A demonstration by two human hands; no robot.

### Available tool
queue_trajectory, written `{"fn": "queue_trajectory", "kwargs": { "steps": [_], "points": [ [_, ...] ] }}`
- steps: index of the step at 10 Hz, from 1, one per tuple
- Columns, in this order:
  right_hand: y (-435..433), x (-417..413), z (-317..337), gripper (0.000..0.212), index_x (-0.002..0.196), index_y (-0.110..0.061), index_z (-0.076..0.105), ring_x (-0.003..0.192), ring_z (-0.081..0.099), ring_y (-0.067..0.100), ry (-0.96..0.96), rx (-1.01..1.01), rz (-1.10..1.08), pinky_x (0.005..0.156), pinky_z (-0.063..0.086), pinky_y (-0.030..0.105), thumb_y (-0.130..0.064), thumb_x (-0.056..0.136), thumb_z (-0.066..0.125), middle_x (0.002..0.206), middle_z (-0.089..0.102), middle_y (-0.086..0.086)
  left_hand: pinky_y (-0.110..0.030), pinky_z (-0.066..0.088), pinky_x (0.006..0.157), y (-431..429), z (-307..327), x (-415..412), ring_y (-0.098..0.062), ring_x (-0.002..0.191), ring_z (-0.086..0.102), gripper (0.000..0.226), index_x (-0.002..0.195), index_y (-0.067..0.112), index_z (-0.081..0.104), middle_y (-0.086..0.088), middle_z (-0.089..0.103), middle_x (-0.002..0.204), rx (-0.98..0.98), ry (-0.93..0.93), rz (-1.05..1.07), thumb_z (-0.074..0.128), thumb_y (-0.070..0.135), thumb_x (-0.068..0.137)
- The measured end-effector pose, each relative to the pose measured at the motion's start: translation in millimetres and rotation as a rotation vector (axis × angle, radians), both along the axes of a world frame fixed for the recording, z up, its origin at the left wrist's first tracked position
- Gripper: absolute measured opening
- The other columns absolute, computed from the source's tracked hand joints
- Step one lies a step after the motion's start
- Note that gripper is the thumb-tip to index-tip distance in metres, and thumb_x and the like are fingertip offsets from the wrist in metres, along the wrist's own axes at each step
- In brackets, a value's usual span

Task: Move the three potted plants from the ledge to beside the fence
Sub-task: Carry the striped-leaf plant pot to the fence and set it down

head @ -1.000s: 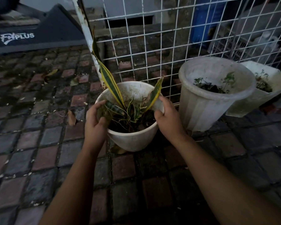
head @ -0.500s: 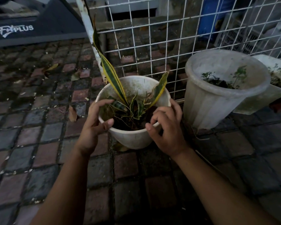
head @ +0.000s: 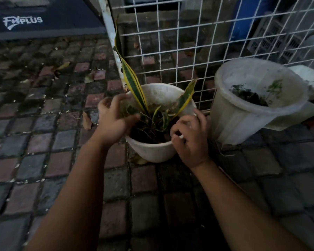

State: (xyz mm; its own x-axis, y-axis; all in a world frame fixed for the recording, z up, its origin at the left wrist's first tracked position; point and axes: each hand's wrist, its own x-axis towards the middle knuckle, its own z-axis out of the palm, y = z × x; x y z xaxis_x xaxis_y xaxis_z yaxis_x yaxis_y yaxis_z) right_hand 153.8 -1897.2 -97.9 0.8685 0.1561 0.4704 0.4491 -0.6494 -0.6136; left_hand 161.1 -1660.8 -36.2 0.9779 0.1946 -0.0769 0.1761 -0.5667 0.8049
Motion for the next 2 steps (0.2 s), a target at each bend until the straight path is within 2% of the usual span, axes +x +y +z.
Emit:
{"fn": "queue_trajectory", "kwargs": {
  "steps": [1,2],
  "points": [
    [0,-13,44,0.028,0.096,-0.026,0.079,0.154,0.026,0.037,0.396,-0.17,-0.013,0.121,0.01,0.072,-0.04,0.088,0.057,0.129,0.063,0.002,-0.071,0.001,0.126,-46,49,29,-0.049,0.16,-0.005,0.077,0.165,0.032,0.016,-0.024,-0.01,0.174,0.248,0.27,-0.003,0.038,0.069,0.101],
    [-22,-29,107,0.022,0.114,-0.03,0.076,0.151,0.036,0.029,0.503,-0.224,0.011,0.122,0.023,0.063,-0.029,0.093,0.068,0.139,0.062,-0.004,-0.069,-0.001,0.125,-84,110,31,-0.048,0.161,-0.012,0.083,0.168,0.02,-0.001,-0.03,-0.015,0.173,0.289,0.358,-0.075,0.033,0.064,0.106]
  ]
}}
